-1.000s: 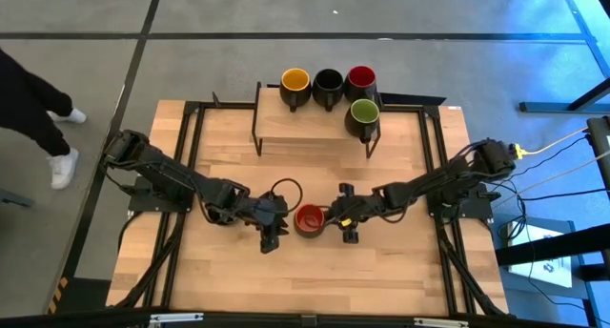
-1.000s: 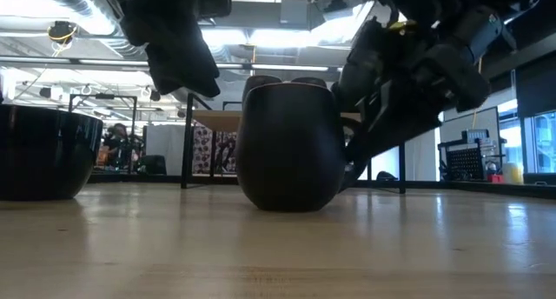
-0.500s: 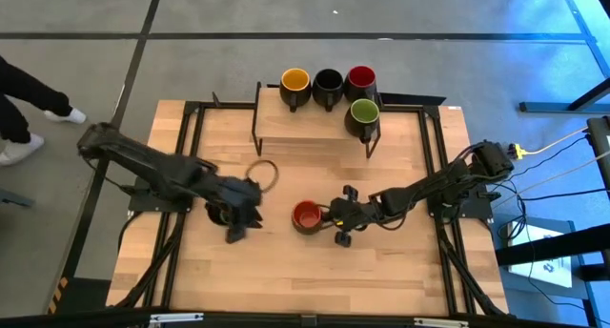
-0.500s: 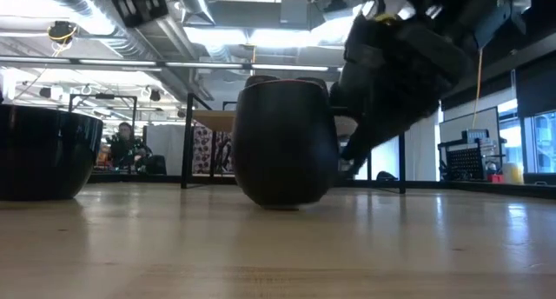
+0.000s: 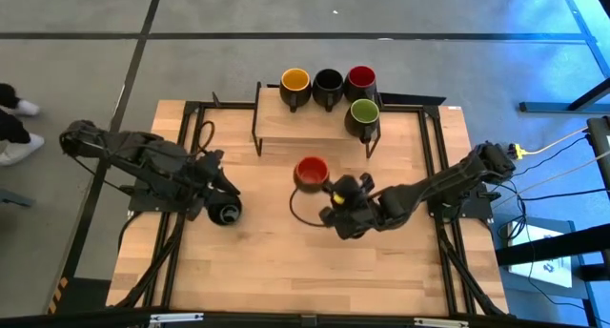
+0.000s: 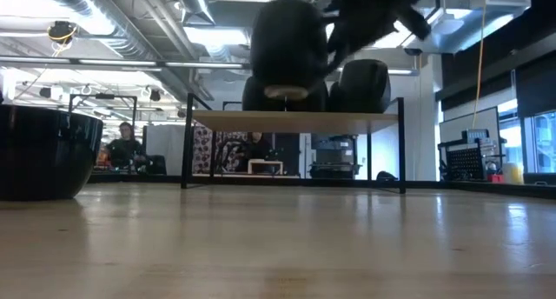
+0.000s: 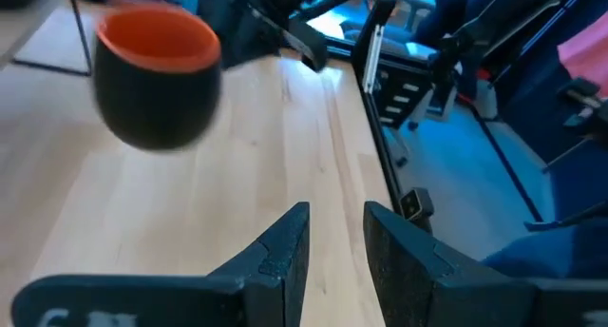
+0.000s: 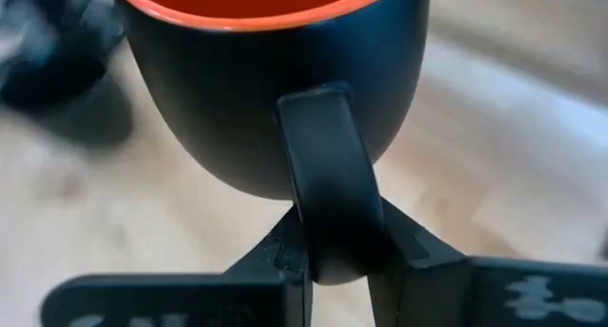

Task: Place coffee mugs
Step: Put the orange mug on the shelf

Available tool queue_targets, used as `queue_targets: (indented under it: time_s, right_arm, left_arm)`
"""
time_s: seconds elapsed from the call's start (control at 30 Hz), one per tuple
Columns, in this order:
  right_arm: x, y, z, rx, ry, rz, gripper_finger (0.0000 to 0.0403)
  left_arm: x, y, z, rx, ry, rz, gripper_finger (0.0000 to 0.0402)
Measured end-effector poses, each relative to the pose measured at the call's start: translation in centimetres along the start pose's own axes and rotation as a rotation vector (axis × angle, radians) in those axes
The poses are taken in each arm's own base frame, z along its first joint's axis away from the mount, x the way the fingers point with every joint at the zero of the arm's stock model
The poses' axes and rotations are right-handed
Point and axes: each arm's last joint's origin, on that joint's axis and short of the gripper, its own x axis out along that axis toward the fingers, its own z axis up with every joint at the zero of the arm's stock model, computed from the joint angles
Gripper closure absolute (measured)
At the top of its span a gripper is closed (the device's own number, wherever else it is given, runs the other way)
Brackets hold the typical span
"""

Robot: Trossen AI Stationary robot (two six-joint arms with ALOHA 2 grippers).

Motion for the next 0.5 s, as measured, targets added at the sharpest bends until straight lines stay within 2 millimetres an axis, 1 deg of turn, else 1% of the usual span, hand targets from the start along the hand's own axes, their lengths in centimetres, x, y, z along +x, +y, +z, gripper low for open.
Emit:
queue_targets:
  time_s: [0.1,0.17,0.33,0.5]
  right_arm:
    - [-0.5,-0.3,2.1,0.067,-0.062,-0.067,0.0357]
    - [-0.3,-0.7,3.2,0.098,-0.078,-0.1,0.0357]
    - [1.5,-2.3,5.2,0.214,-0.098,-0.174,0.0357]
    - [3.0,-3.8,6.5,0.276,-0.088,-0.227,0.0357]
  left_arm:
    - [-0.4,0.0,0.1,0.007,-0.019,-0.007,0.0305]
    - [-0.4,0.0,0.1,0.012,-0.023,-0.008,0.0305]
    - [-0.3,0.0,0.1,0.021,-0.012,-0.018,0.0305]
    - [-0.3,0.0,0.0,0.057,-0.009,-0.018,0.0305]
